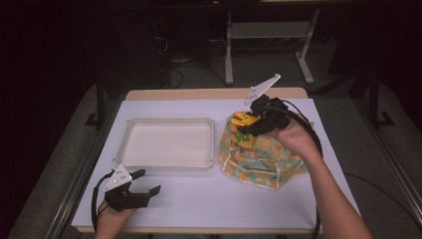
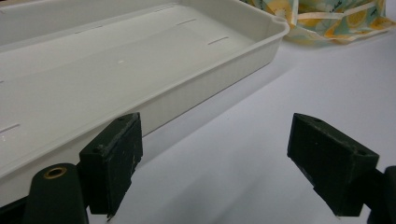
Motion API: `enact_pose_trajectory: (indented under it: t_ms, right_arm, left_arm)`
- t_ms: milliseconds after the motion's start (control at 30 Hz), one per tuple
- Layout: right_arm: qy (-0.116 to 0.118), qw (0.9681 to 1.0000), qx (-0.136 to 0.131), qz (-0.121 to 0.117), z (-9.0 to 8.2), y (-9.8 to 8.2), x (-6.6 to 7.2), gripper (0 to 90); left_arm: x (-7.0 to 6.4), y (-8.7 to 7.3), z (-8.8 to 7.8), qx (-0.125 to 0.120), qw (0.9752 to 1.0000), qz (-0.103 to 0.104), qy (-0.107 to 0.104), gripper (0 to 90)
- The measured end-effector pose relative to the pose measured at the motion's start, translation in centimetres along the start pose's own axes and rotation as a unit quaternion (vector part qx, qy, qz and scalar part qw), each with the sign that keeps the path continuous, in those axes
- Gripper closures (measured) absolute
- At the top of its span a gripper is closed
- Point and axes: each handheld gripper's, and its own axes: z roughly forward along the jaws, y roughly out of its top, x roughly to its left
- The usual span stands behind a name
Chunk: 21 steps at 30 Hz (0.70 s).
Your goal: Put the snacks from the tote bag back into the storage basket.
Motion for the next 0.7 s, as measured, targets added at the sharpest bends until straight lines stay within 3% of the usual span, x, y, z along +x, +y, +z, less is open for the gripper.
enact_pose_trajectory:
  t_ms: [300,700]
  right_arm:
    - [0.026,0.9996,-0.007,-0.009,0.9,1.1,0.8,49.3]
    - [0.040,0.9988,-0.011,-0.025,2.1,2.3,1.4,49.3]
  left_arm:
    - [-0.1,0.0,0.0,0.000,1.0000,0.002,-0.001,17.8]
    - [0.0,0.0,0.0,-0.001,1.0000,0.000,-0.003,17.8]
